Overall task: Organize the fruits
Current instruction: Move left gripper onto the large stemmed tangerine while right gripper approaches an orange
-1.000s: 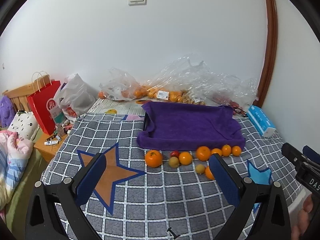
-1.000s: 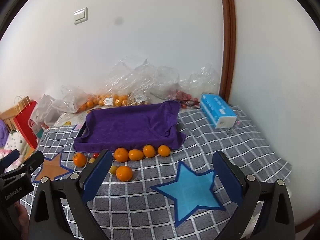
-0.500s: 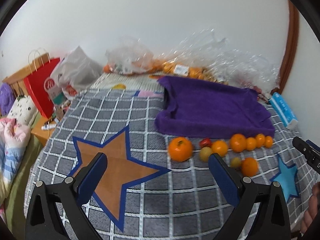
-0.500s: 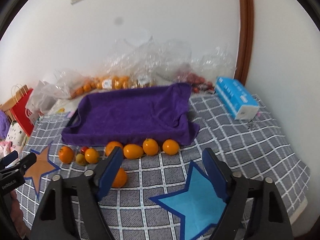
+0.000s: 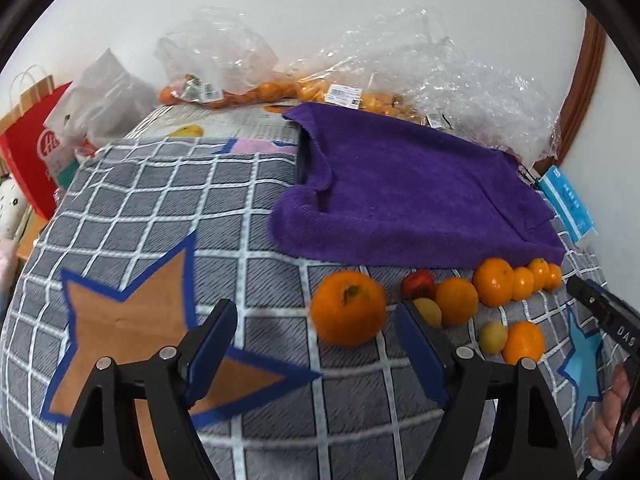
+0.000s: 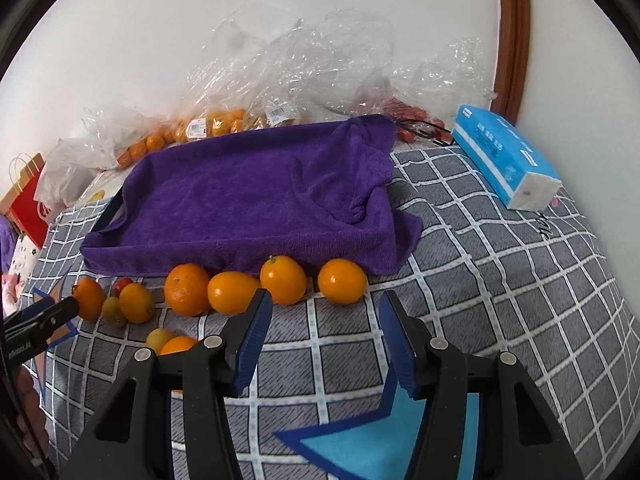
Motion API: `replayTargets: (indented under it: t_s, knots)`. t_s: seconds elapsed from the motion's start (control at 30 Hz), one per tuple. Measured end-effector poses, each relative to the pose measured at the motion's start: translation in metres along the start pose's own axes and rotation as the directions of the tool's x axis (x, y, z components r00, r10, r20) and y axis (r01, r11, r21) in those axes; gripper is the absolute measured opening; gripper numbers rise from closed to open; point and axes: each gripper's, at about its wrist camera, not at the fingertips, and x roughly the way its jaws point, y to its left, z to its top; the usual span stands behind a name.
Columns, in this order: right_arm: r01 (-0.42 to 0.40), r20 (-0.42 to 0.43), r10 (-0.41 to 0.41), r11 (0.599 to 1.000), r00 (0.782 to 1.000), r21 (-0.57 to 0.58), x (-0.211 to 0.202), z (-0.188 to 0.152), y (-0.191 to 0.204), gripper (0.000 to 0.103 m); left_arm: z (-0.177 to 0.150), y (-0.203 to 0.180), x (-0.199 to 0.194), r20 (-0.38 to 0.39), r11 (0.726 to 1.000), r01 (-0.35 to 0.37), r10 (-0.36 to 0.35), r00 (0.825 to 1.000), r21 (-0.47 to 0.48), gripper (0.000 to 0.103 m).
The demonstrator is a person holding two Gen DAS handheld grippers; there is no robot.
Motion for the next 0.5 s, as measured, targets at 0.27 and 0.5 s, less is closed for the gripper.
replayTargets:
  t_s: [0.27,0.5]
  knots:
    - [-0.003,-0.022,0.002,1.000,1.000,-0.021,0.019,0.007,-0.004,0.046,-0.003,-0.005,0.020,-0.004,0.998,0.046,-0.046,0.999,0.036,0.055]
    - [0.015,-0.045,-0.017,0.999,0.999,-0.040,0.036,0.009,-0.011,0.044,-0.004,0.003,0.020,0.008,0.996,0.086,-0.086,0.996,-0.020,0.055]
